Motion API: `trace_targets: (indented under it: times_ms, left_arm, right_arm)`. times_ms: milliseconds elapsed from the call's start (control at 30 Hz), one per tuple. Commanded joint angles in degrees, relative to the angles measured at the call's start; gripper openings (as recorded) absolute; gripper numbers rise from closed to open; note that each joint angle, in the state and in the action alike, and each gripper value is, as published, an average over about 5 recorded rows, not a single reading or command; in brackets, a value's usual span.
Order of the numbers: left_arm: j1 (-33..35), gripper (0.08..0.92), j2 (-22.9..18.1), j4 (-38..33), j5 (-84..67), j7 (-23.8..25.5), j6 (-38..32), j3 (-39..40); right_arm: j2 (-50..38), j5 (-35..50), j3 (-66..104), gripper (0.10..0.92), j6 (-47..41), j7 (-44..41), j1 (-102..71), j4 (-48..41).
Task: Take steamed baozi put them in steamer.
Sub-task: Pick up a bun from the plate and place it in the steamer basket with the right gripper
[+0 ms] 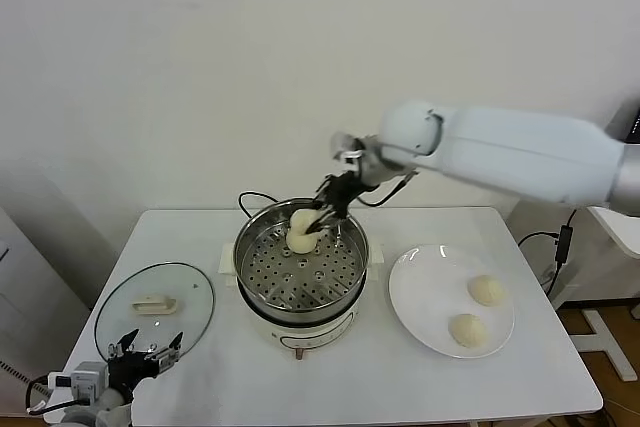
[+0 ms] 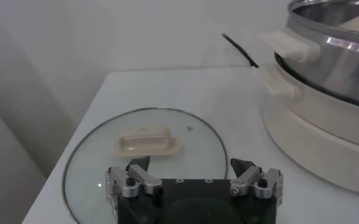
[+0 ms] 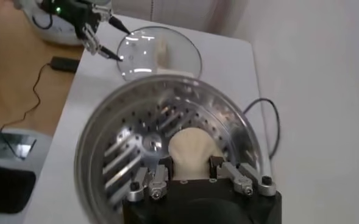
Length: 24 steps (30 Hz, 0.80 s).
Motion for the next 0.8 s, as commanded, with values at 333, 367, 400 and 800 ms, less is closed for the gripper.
trace_targets:
  times_ms: [333, 367, 400, 800]
  left_arm:
    - [-0.6, 0.823, 0.5, 0.6, -0.3, -0.2, -0.2, 0.0]
    - [-0.6, 0.823, 0.5, 0.6, -0.4, -0.2, -0.2, 0.0]
    - [-0.6, 0.823, 0.5, 0.5, -0.4, -0.2, -0.2, 0.0]
    - [-0.2, 0.823, 0.2, 0.3, -0.3, -0.2, -0.4, -0.1]
  right_arm:
    - [11.0, -0.6, 0.8, 0.390, -5.1, 8.6, -10.2, -6.2]
    - [11.1, -0.8, 0.8, 0.390, -5.1, 8.8, -10.5, -6.4]
    - [11.2, -0.8, 0.9, 0.390, -5.2, 9.0, -10.8, -6.6]
    - [11.7, -1.9, 1.2, 0.418, -5.3, 10.8, -13.0, -7.6]
